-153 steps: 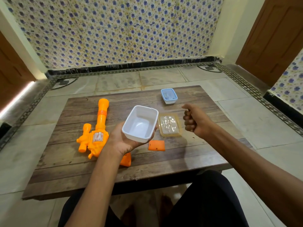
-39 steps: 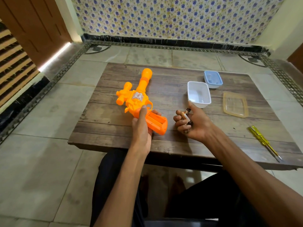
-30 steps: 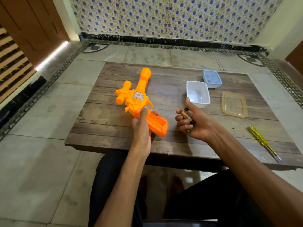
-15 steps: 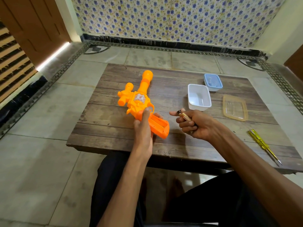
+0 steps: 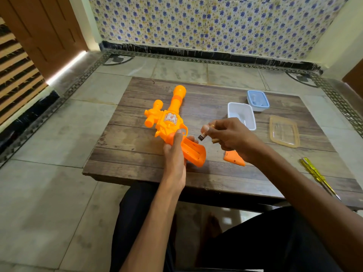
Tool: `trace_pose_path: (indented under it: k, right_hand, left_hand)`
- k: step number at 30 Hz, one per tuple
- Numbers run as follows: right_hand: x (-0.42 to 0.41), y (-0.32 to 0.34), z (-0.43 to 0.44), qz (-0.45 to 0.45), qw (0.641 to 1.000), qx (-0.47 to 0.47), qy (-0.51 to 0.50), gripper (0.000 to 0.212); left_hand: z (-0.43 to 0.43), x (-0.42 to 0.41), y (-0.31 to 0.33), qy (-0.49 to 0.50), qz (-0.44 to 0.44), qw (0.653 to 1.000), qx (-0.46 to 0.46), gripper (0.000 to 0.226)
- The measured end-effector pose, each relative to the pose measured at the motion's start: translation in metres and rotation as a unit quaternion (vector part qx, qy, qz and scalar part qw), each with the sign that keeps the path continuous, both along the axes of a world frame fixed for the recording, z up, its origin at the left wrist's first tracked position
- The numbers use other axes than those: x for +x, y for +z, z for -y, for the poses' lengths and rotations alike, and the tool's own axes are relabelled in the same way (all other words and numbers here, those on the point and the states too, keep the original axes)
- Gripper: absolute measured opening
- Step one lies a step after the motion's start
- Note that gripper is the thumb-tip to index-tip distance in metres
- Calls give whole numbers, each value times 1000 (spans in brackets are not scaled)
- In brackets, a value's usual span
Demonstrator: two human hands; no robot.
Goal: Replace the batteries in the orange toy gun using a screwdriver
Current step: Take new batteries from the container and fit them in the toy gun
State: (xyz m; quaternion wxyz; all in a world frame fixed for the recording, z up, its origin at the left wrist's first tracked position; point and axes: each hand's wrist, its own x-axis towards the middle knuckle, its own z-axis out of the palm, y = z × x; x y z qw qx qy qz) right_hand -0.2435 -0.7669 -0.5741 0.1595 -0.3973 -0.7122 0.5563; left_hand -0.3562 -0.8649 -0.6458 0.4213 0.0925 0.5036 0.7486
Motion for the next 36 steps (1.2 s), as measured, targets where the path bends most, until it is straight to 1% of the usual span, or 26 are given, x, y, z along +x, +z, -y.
trace_pose_path:
  k: [2, 4, 6, 8, 10, 12, 14, 16, 20, 22, 26, 31, 36]
  right_hand:
    - [-10, 1, 4, 67, 989, 125, 48, 23]
    - [-18, 1, 8, 106, 968, 215, 80, 19]
    - [-24, -1, 10, 126, 950, 273, 88, 15]
    - [-28, -1, 12, 121, 938, 314, 78, 17]
    - [-28, -1, 12, 93, 937, 329, 71, 26]
    - [-28, -1, 11, 71, 933, 345, 76, 31]
    - [-27, 0, 9, 59, 926, 361, 93, 30]
    - [-25, -1, 8, 51, 920, 372, 111, 29]
    - [-25, -8, 9, 30, 918, 365, 149, 25]
    - [-26, -11, 8, 45, 911, 375, 163, 22]
    - [-25, -17, 7, 75, 877, 432, 198, 12]
    - [-19, -25, 9, 63, 866, 451, 208, 14]
    - [-12, -31, 13, 68, 849, 474, 223, 21]
  left_hand:
    - [0, 0, 1, -1, -2, 1000, -8, 40]
    - [0, 2, 2, 3, -2, 1000, -12, 40]
    - [0, 3, -1, 8, 5, 1000, -14, 42]
    - [0, 3, 0, 10, 12, 1000, -21, 51]
    - [0, 2, 0, 7, 23, 999, -24, 61]
    - [0, 1, -2, 11, 32, 999, -27, 55]
    - [-1, -1, -4, 16, 37, 999, -31, 49]
    - [-2, -1, -4, 20, 37, 999, -32, 48]
    - [-2, -1, 0, 21, 47, 999, -18, 39]
    - [-1, -1, 0, 24, 51, 998, -21, 39]
    - [-1, -2, 0, 30, 49, 998, -30, 40]
    - [-2, -2, 1, 40, 45, 997, -43, 46]
    - [-1, 1, 4, 40, 60, 996, -47, 44]
